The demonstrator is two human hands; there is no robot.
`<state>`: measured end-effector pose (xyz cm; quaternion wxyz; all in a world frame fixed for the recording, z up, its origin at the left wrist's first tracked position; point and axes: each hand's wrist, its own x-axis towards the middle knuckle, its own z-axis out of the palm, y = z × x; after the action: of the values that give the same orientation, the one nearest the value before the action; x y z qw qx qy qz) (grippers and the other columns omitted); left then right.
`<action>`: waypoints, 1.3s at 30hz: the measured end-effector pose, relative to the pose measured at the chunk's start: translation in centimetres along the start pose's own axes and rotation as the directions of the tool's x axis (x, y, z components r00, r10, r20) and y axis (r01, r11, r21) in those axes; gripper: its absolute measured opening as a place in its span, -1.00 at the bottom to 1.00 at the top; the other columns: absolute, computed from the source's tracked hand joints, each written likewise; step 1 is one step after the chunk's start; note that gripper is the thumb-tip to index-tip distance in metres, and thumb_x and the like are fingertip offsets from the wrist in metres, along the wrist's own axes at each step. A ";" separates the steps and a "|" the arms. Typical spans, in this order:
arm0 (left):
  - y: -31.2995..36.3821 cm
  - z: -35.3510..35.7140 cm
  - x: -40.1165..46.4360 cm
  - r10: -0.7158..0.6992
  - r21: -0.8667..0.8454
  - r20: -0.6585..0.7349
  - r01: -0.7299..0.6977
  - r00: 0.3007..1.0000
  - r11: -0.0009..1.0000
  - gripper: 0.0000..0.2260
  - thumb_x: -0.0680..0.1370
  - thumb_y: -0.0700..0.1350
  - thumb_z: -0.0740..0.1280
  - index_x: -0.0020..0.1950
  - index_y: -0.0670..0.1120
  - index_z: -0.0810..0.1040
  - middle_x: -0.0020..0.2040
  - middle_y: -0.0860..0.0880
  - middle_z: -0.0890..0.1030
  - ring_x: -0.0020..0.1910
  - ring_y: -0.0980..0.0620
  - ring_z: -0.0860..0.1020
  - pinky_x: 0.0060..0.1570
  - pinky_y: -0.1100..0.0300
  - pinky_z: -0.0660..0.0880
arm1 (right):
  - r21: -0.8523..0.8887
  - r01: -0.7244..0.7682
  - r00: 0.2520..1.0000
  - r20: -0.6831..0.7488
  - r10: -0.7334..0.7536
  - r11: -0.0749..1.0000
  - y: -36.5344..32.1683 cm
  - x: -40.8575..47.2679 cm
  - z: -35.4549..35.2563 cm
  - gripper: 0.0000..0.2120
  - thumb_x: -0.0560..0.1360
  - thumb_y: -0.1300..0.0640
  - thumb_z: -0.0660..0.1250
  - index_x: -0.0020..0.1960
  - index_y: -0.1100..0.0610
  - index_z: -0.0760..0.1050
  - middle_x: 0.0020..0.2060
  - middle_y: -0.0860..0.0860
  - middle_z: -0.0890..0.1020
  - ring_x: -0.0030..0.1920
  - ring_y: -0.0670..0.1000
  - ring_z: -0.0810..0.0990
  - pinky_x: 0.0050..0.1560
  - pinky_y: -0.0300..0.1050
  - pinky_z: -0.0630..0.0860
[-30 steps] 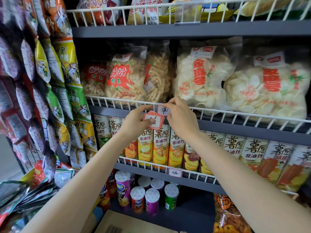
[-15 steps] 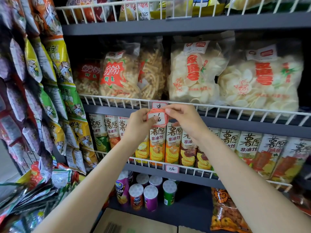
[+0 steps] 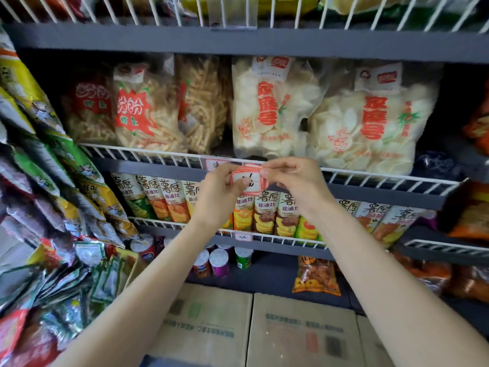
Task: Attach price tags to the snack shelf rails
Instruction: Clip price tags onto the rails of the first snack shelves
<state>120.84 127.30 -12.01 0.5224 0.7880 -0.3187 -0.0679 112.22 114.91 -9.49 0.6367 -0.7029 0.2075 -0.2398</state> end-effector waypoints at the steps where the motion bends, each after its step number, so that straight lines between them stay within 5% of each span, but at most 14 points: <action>1: 0.9 -0.1 -0.2 -0.009 0.010 0.010 0.009 1.000 1.000 -0.81 0.52 -0.08 0.33 0.10 -0.11 0.51 -0.11 -0.20 0.64 -0.07 -0.19 0.60 0.01 -0.17 0.53 | 0.013 -0.026 0.999 -0.025 0.027 1.000 -0.8 -0.5 -0.5 -0.92 0.35 0.34 0.46 -0.18 0.22 0.61 -0.32 0.04 0.63 -0.39 -0.20 0.57 -0.32 -0.42 0.44; 7: 6.9 0.0 -2.7 -0.122 0.011 0.079 0.122 0.989 0.992 -0.74 0.53 -0.12 0.33 0.19 -0.19 0.53 -0.08 -0.14 0.65 -0.05 -0.09 0.61 0.02 -0.06 0.55 | 0.019 -0.172 0.979 -0.105 0.173 0.985 -5.3 -4.6 -3.3 -0.92 0.38 0.29 0.45 -0.23 0.14 0.60 -0.40 -0.03 0.61 -0.46 -0.19 0.50 -0.40 -0.38 0.41; 12: 11.8 1.8 -6.1 -0.187 0.016 0.153 0.187 0.970 0.982 -0.76 0.54 -0.15 0.32 0.17 -0.19 0.52 -0.08 -0.08 0.63 -0.05 -0.05 0.58 0.00 0.07 0.53 | 0.016 -0.279 0.948 -0.155 0.278 0.960 -7.7 -8.7 -7.3 -0.88 0.48 0.34 0.32 -0.08 0.21 0.62 -0.33 0.02 0.60 -0.39 -0.16 0.52 -0.37 -0.37 0.45; 15: 14.8 3.6 -7.1 -0.174 0.015 0.199 0.175 0.964 0.984 -0.76 0.53 -0.14 0.34 0.16 -0.19 0.53 -0.18 -0.03 0.61 -0.10 -0.06 0.59 -0.01 -0.01 0.54 | 0.010 -0.290 0.941 -0.181 0.287 0.957 -8.7 -10.9 -10.4 -0.87 0.51 0.32 0.30 -0.05 0.19 0.61 -0.31 0.04 0.62 -0.34 -0.14 0.55 -0.24 -0.29 0.51; 18: 18.0 6.5 -8.0 -0.163 0.016 0.230 0.164 0.959 0.986 -0.75 0.52 -0.13 0.34 0.17 -0.18 0.53 -0.03 -0.11 0.65 -0.02 -0.09 0.60 0.05 -0.03 0.53 | 0.016 -0.286 0.934 -0.216 0.283 0.958 -9.9 -12.5 -14.3 -0.84 0.51 0.31 0.29 -0.10 0.14 0.61 -0.30 0.06 0.63 -0.30 -0.08 0.56 -0.17 -0.22 0.55; 24: 26.3 15.4 -10.7 -0.157 0.029 0.248 0.155 0.956 0.988 -0.74 0.55 -0.15 0.31 0.21 -0.18 0.50 -0.04 -0.04 0.60 -0.03 -0.01 0.57 -0.09 0.23 0.42 | -0.101 -0.261 0.934 -0.279 0.224 0.960 -11.7 -16.0 -25.5 -0.84 0.52 0.35 0.25 -0.02 0.22 0.59 -0.33 0.02 0.60 -0.42 -0.23 0.54 -0.31 -0.39 0.50; 32: 35.4 26.4 -14.1 -0.185 0.044 0.247 0.179 0.951 0.983 -0.71 0.54 -0.12 0.31 0.24 -0.18 0.50 0.08 -0.15 0.63 0.08 -0.11 0.58 0.09 0.00 0.52 | -0.201 -0.269 0.944 -0.250 0.216 0.942 -13.1 -20.1 -40.6 -0.83 0.52 0.36 0.26 -0.12 0.15 0.55 -0.37 0.02 0.58 -0.40 -0.19 0.55 -0.23 -0.25 0.55; 39: 38.5 32.7 -14.2 -0.207 0.109 0.254 0.185 0.945 0.977 -0.75 0.54 -0.14 0.31 0.21 -0.17 0.50 0.06 -0.11 0.62 0.05 -0.06 0.57 0.00 0.13 0.48 | -0.249 -0.302 0.938 -0.250 0.241 0.920 -11.9 -19.5 -47.2 -0.87 0.53 0.30 0.25 -0.08 0.13 0.55 -0.32 -0.02 0.63 -0.37 -0.07 0.64 -0.44 -0.42 0.38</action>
<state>78.70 100.30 3.61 0.4325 0.8208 -0.3079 -0.2105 68.07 90.22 4.42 0.5305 -0.7209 0.4030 -0.1909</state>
